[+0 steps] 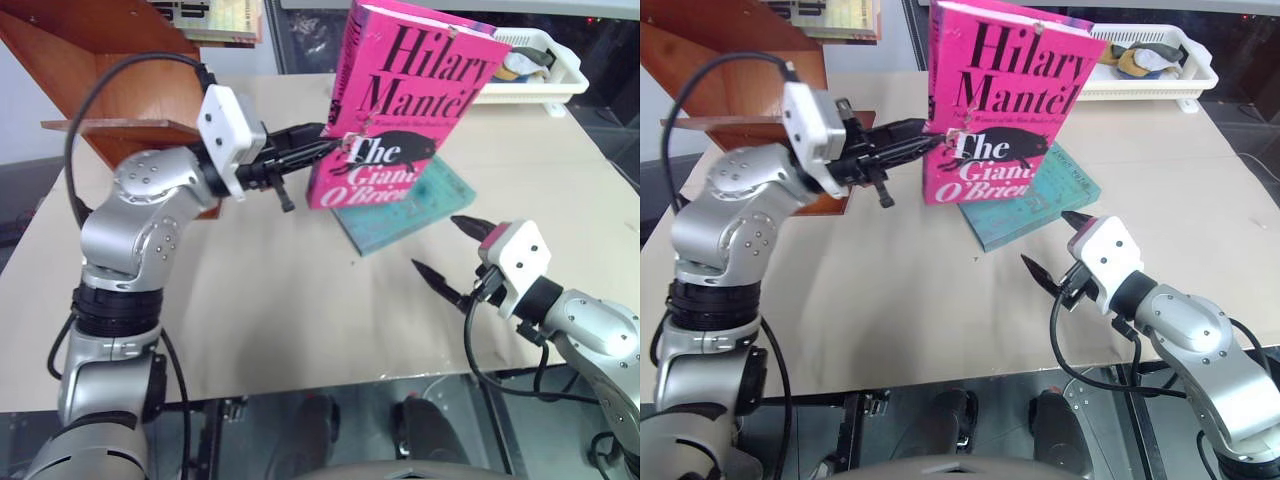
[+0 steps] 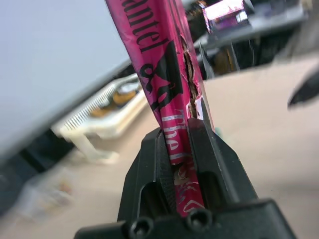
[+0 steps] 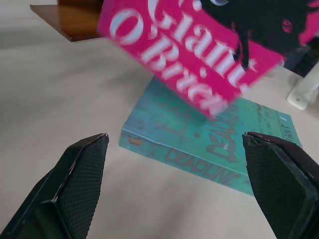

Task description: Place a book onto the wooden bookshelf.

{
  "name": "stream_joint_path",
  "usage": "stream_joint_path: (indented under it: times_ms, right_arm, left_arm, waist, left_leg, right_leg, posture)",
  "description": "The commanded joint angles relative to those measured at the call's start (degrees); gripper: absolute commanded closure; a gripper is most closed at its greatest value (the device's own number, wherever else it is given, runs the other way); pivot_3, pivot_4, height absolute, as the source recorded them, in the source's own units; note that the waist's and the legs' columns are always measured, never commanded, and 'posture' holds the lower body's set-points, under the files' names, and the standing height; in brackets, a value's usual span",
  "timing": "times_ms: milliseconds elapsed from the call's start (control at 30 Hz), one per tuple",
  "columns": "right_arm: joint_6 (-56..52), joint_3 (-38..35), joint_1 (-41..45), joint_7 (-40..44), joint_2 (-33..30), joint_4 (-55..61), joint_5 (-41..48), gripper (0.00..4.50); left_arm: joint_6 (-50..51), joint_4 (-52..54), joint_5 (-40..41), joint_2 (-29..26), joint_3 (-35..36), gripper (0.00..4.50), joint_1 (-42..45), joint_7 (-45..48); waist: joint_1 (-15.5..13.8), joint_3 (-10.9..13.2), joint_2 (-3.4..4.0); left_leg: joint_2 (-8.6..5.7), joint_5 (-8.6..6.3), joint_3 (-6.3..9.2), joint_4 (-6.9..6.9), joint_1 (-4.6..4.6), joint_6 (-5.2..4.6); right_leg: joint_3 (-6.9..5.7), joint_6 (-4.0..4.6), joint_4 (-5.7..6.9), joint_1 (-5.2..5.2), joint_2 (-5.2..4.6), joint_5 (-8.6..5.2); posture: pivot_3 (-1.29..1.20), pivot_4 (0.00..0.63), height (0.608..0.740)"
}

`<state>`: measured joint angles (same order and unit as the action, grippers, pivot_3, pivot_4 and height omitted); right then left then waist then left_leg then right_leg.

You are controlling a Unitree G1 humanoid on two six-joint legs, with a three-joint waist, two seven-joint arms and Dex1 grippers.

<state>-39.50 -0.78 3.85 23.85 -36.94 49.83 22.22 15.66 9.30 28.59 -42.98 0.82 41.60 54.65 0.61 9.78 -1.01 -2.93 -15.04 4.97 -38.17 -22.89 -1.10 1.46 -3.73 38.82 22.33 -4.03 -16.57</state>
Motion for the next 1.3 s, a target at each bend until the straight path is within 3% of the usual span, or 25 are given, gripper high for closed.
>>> stream_joint_path:
  times_ms: [33, 267, 500, 633, 867, 1300]
  right_arm:
    - [2.2, -1.5, 1.3, 1.4, 0.3, -0.1, 0.5, 0.07]
    - [9.2, -1.5, 5.6, 5.6, -0.6, -4.7, -1.2, 0.07]
    - [15.9, -3.4, 9.9, 9.9, -1.2, -9.6, -1.6, 0.07]
    - [17.8, -4.6, 12.8, 12.4, -0.7, -11.5, 1.3, 0.07]
    - [16.7, -5.4, 17.3, 14.1, -1.4, -11.4, 4.4, 0.07]
    - [16.2, -3.3, 20.2, 15.1, -1.1, -11.7, 5.4, 0.07]
  left_arm:
    - [-15.8, -2.0, -6.8, -4.0, 1.9, 4.34, 2.8, 7.3]
    - [-38.5, -16.3, -16.7, -16.4, 4.0, 4.34, 13.3, 15.9]
    - [-44.4, -25.7, -21.7, -28.8, 5.4, 4.34, 16.7, 19.0]
    - [-48.6, -35.2, -29.8, -34.3, 3.1, 4.34, 17.7, 16.3]
    - [-51.0, -44.8, -38.6, -37.2, -1.1, 4.34, 21.7, 13.6]
    - [-48.1, -54.4, -46.4, -34.6, -6.7, 4.34, 22.4, 10.3]
  waist:
    - [0.0, 0.0, 0.00]
    - [0.4, 0.2, -0.07]
    - [0.6, 0.4, -0.16]
    - [0.6, 0.4, -0.16]
    - [0.6, 0.5, -0.24]
    - [1.9, 0.5, -0.27]
  left_leg:
    - [0.00, 0.00, 0.00, 0.00, 0.00, 0.00]
    - [0.00, -0.02, 0.00, -0.01, -0.01, -0.05]
    - [0.08, -0.02, -0.01, -0.03, -0.11, -0.07]
    - [0.08, -0.14, -0.03, -0.08, -0.12, -0.26]
    - [0.11, -0.16, 0.03, -0.14, -0.14, -0.30]
    - [0.10, -0.11, 0.05, -0.18, -0.33, -0.23]
  right_leg:
    - [0.00, 0.00, 0.00, 0.00, 0.00, 0.00]
    - [-0.06, -0.01, 0.01, 0.01, 0.06, 0.00]
    - [-0.06, -0.02, 0.06, 0.14, 0.22, -0.01]
    - [-0.06, -0.03, 0.08, 0.13, 0.24, -0.01]
    - [-0.14, -0.03, 0.13, 0.11, 0.30, -0.01]
    - [-0.15, -0.03, 0.20, 0.29, 0.29, -0.01]
  posture:
    - [0.00, 0.150, 0.740]
    - [0.00, 0.150, 0.740]
    - [0.00, 0.150, 0.740]
    - [0.00, 0.150, 0.740]
    - [0.00, 0.150, 0.740]
    - [0.00, 0.150, 0.740]
